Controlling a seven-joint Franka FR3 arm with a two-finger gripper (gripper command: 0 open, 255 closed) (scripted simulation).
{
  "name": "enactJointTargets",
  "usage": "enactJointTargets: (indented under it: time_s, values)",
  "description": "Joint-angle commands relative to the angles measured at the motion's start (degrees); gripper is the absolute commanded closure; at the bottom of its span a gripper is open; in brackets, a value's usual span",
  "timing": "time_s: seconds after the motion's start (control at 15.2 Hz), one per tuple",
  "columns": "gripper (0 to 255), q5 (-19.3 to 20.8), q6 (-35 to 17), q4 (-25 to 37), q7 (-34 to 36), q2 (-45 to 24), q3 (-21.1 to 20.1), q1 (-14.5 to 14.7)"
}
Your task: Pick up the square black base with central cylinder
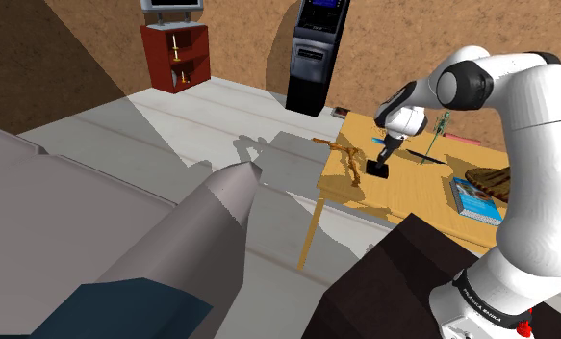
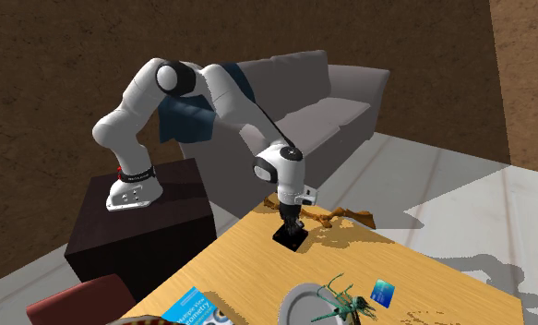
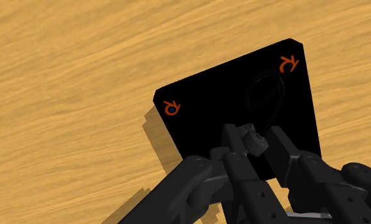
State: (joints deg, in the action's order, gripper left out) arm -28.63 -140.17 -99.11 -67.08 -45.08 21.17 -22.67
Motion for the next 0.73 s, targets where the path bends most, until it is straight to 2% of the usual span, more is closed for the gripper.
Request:
enactJointTargets:
  time_s: [0.0, 0.66]
  values:
    - [255, 0.46, 0.82, -0.21, 0.37, 1.05, 0.46, 0.35]
    - [255, 3.07, 5.19, -1.41, 2.13, 6.69, 2.89, 2.08]
